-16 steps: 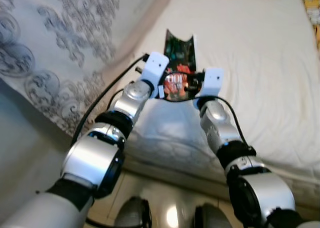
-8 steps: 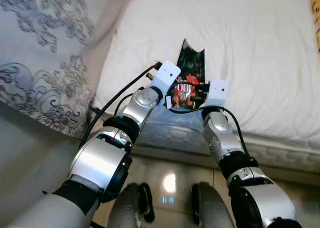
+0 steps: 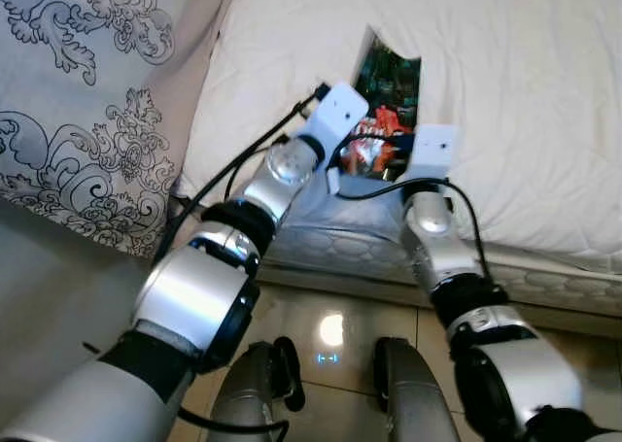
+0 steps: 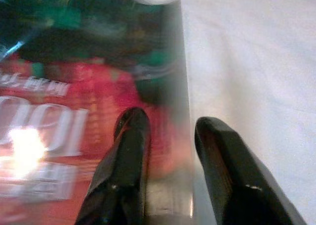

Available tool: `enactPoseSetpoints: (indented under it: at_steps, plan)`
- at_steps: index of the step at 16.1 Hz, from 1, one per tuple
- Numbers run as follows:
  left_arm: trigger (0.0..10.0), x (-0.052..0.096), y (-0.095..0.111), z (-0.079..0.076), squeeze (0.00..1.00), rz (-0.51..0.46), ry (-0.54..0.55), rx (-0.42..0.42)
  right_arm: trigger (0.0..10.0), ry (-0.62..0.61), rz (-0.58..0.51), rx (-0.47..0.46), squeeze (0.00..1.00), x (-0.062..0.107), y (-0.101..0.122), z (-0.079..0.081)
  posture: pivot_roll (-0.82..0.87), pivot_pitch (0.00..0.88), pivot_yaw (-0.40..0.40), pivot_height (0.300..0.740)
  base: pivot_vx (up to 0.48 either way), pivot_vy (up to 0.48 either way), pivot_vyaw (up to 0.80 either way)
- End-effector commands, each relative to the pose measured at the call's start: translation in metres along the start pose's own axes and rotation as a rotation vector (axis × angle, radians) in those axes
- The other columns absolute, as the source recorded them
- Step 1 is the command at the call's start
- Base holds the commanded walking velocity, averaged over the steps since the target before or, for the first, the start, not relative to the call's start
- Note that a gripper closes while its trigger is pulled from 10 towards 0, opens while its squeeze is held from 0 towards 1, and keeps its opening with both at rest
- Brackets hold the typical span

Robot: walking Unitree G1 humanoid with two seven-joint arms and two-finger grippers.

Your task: Clean up the room

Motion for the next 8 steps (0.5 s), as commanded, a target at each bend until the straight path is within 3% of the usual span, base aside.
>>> enactPoseSetpoints:
  at_steps: [1, 5, 8]
  plan:
    - [10.0, 0.010, -0.014, 0.046, 1.00, 0.046, 0.150, -0.014, 10.0, -0.216, 0.123, 0.000, 1.00, 0.005, -0.034, -0.059, -0.25, 0.365, 0.078, 0.700, 0.000, 0.000, 0.00]
    - [10.0, 0.010, -0.016, 0.046, 1.00, 0.053, 0.156, -0.011, 10.0, -0.232, 0.121, 0.026, 1.00, 0.006, -0.036, -0.065, -0.26, 0.366, 0.080, 0.700, 0.000, 0.000, 0.00]
    - [10.0, 0.014, -0.025, 0.051, 1.00, 0.068, 0.182, 0.051, 10.0, -0.223, 0.108, 0.054, 1.00, 0.005, -0.033, -0.065, -0.26, 0.363, 0.079, 0.700, 0.000, 0.000, 0.00]
Point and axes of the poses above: a point about 5 cm out from each wrist's last joint towards the gripper, its own x axis pointing back from the gripper into the wrist, its own y axis along the axis of the wrist's last joint, z = x × y, the point moved 4 cm from there along -x, pointing out of the wrist towards the gripper, and after that the axes turned 5 degrees about x, right-handed, at the moved point
